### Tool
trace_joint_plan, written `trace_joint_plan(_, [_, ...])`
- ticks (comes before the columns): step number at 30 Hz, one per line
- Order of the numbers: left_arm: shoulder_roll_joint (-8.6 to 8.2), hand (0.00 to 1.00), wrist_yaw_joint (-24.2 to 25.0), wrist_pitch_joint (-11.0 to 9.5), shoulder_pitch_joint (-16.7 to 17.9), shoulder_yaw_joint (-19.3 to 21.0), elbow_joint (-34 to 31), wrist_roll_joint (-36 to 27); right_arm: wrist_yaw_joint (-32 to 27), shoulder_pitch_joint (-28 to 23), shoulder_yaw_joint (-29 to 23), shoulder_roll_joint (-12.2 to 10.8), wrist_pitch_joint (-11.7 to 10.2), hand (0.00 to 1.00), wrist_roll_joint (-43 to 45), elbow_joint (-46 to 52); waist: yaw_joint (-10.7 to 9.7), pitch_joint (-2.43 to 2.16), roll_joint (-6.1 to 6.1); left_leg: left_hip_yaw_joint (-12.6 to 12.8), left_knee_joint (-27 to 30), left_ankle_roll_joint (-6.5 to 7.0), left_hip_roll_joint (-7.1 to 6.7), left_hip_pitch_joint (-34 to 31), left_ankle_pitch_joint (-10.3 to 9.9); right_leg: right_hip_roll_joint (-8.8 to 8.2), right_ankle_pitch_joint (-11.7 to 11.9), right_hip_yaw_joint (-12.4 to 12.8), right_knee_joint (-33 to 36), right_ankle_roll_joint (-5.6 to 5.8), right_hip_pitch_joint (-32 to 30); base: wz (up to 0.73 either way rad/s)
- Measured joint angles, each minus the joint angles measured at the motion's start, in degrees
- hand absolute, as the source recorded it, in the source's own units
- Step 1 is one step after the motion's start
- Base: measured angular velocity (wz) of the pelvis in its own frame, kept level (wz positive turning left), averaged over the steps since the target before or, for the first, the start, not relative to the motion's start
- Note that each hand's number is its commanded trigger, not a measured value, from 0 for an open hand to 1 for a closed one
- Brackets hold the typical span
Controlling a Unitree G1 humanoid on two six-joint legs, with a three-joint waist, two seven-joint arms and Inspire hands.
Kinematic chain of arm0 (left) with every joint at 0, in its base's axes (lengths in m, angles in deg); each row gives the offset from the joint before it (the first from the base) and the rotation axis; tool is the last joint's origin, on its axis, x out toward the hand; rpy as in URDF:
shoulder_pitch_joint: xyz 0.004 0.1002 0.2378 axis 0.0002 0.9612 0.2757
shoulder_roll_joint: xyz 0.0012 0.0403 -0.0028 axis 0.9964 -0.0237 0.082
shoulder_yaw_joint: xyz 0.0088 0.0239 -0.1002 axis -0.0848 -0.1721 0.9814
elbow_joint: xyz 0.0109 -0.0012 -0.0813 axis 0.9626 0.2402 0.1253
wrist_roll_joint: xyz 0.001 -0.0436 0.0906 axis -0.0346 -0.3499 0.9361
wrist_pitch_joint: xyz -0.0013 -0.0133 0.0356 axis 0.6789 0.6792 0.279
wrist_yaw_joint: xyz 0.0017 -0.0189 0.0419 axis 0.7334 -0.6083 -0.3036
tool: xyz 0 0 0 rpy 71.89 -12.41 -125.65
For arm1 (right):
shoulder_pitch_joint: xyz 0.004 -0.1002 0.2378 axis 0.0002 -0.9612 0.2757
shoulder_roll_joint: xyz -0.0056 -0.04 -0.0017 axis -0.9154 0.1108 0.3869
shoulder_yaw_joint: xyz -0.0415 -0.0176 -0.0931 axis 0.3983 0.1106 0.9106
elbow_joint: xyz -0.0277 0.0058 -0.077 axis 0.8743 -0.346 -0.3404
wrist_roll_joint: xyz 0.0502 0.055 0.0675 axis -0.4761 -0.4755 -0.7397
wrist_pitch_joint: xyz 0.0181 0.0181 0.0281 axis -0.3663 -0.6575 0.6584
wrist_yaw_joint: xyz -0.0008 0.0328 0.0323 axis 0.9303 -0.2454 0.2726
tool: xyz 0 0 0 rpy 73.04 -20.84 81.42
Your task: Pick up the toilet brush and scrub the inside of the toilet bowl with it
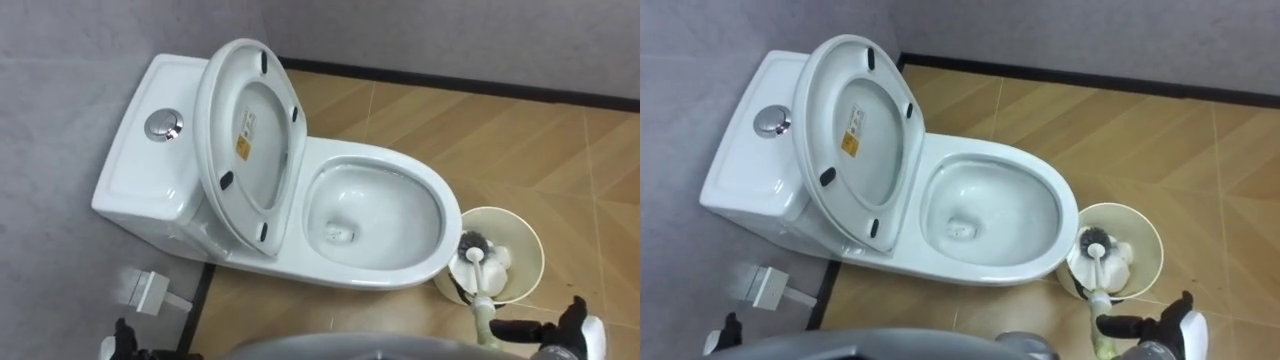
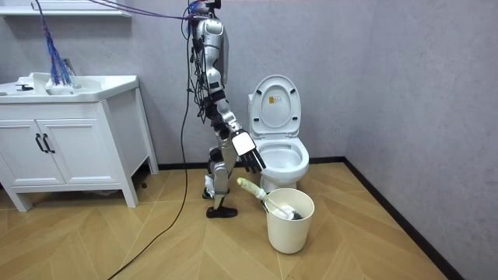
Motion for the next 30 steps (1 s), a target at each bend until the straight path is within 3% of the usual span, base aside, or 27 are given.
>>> trace_joint_plan(6, [-0.05, 0.0, 0.0, 0.4, -0.1, 0.0, 0.0, 1.1, 3.8, 0.1, 0.2, -0.4, 0.1, 0.0, 0.0, -1.1, 0.0, -0.11, -0.53, 0.0, 0.0, 0.0, 0.06, 0.0, 0.0, 0.08, 0.0, 0.1, 0.0, -0.03, 0.1, 0.0])
trace_joint_plan(12, [-0.06, 0.0, 0.0, 2.6, 0.1, 0.0, 0.7, 1.2, 6.8, 0.1, 0.1, -1.2, 2.2, 0.0, -1.6, -4.5, -0.1, -0.16, -0.99, 0.2, 0.0, 0.0, 0.13, 0.3, 0.0, 0.17, 0.1, 0.5, 0.0, -0.09, 0.2, -0.03])
trace_joint_plan(22, [-0.6, 0.0, 3.3, 7.6, 0.8, 0.4, 2.1, 3.9, 14.0, -0.8, 0.1, -1.1, 7.2, 0.0, -3.8, -12.4, -0.3, -0.06, -0.92, -0.1, -0.1, -0.08, 0.15, 1.3, -0.2, 0.17, 0.0, 0.4, 0.1, 0.01, 1.0, 0.0])
trace_joint_plan(30, [-0.99, 0.0, 9.4, 11.2, 0.7, 0.4, 2.1, 5.2, 22.8, -1.3, 0.7, -1.1, 13.2, 0.0, -3.0, -16.2, -0.8, 0.12, -0.88, -0.9, -0.2, 0.04, 0.18, 1.0, -0.8, 0.16, -0.1, -0.4, 0.2, 0.14, 1.3, 0.04])
